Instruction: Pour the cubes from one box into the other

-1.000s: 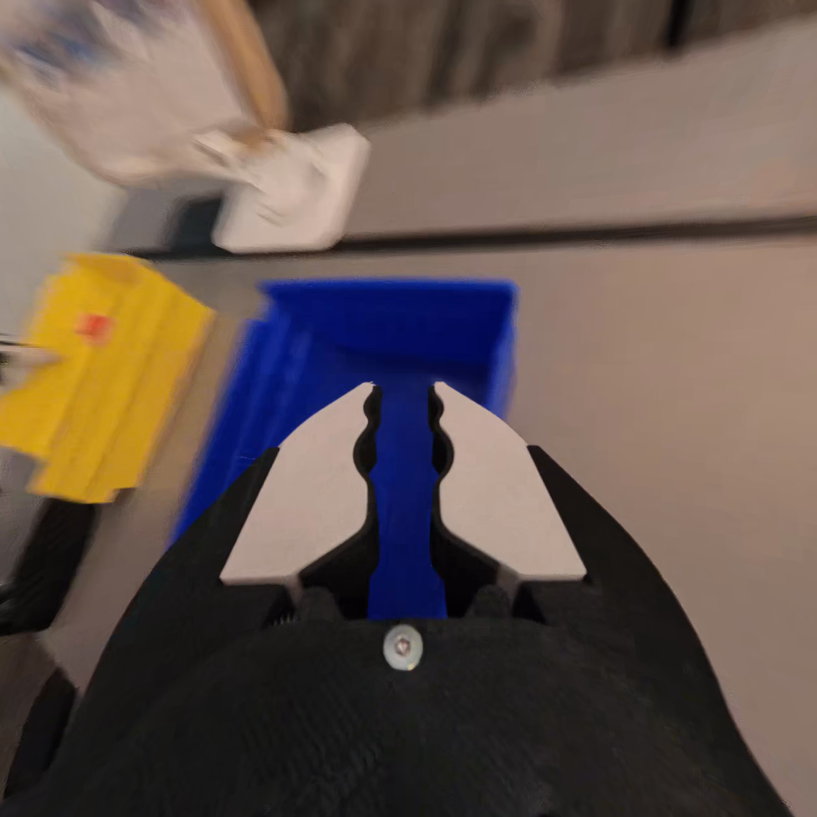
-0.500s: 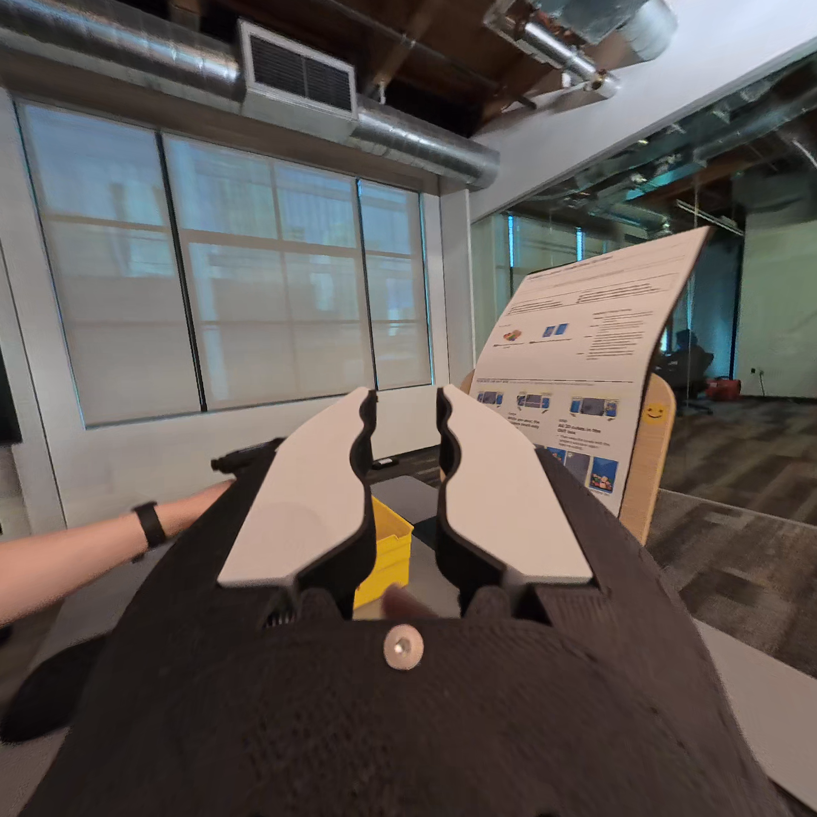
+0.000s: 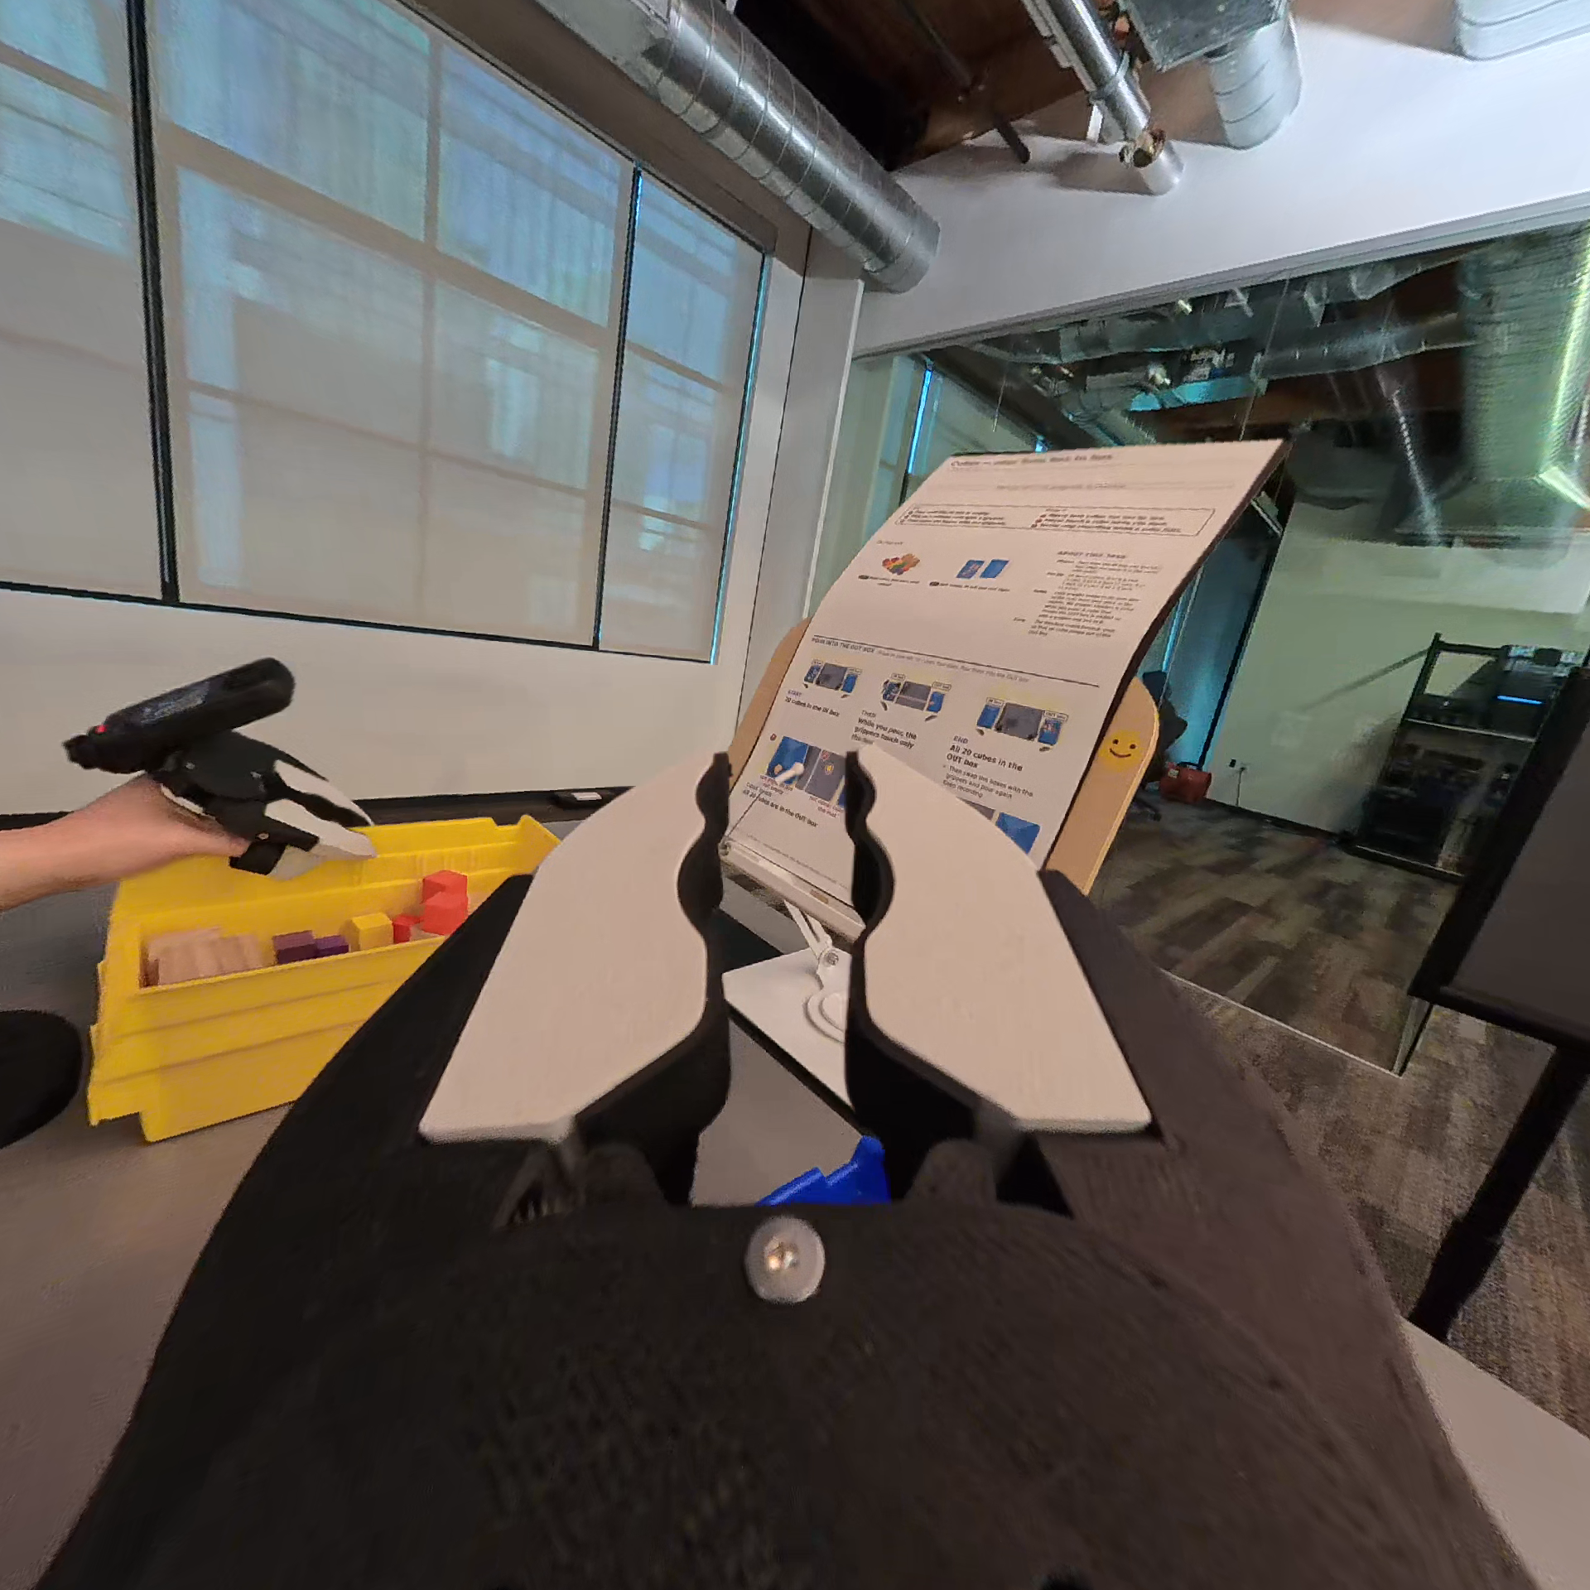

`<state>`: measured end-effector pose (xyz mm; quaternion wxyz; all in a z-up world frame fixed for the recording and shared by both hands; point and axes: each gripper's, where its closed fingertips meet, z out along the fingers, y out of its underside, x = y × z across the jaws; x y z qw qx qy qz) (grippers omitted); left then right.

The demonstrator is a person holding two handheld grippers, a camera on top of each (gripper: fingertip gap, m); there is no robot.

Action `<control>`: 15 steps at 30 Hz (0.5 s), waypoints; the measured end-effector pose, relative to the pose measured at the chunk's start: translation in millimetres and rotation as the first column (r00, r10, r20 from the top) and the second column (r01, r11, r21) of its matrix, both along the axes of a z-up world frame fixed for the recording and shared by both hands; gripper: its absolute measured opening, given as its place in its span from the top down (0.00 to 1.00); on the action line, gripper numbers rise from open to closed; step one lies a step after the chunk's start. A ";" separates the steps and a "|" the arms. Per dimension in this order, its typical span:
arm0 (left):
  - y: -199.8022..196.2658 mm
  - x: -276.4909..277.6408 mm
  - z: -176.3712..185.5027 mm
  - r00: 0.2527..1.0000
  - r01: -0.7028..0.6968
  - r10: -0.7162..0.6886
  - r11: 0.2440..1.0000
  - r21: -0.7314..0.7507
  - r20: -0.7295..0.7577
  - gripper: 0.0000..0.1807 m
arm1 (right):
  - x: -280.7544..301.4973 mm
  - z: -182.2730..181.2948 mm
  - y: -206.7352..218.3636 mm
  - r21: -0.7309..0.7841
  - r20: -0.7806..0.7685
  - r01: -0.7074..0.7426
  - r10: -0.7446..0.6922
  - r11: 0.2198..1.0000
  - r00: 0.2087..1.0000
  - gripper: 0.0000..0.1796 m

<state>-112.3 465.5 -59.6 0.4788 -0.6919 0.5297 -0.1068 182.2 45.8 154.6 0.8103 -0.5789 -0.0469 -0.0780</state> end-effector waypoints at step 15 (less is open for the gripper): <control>-33.0 -22.7 118.4 0.771 0.164 -0.107 0.986 -0.034 0.628 0.85 | -35.3 10.8 7.5 0.033 0.055 -0.151 0.149 0.988 0.987 0.85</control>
